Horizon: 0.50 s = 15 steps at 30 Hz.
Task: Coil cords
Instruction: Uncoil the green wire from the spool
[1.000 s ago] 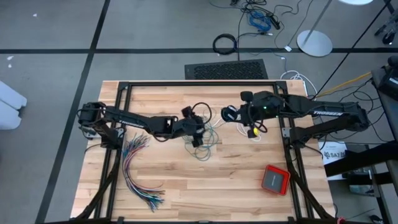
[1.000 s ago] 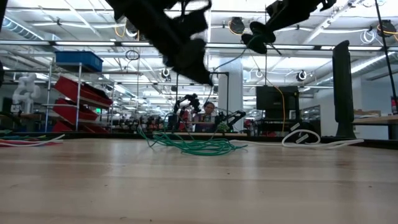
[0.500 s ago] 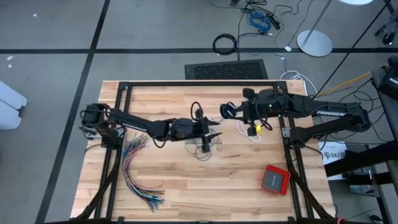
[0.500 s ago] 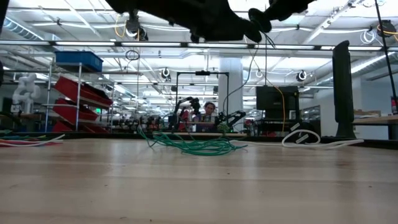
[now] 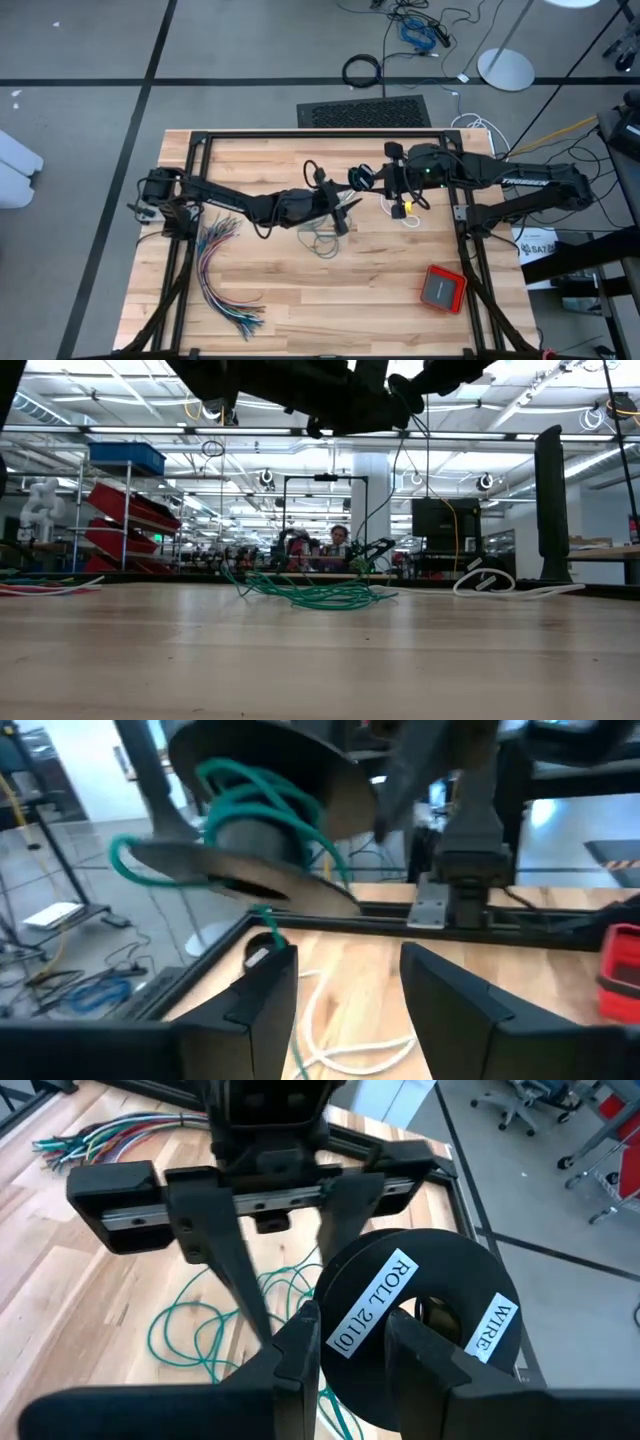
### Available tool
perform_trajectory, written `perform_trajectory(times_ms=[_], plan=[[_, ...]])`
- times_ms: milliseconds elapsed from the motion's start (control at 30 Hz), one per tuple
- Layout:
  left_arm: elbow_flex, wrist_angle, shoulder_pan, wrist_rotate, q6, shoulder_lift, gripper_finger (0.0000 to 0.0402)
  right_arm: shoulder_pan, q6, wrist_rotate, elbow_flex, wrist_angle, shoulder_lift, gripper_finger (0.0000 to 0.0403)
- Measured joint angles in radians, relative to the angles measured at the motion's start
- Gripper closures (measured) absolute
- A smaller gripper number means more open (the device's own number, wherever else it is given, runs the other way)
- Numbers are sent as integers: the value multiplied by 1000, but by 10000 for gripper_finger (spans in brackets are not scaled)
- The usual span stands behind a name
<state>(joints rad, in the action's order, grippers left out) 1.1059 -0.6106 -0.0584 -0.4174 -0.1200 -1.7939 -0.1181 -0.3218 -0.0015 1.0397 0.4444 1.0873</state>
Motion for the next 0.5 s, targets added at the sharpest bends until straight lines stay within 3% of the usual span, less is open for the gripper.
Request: perform_trajectory(times_ms=[500], plan=[[25,68,20,-45,-18,0,217,2,23,-83,0,-79,4,325]])
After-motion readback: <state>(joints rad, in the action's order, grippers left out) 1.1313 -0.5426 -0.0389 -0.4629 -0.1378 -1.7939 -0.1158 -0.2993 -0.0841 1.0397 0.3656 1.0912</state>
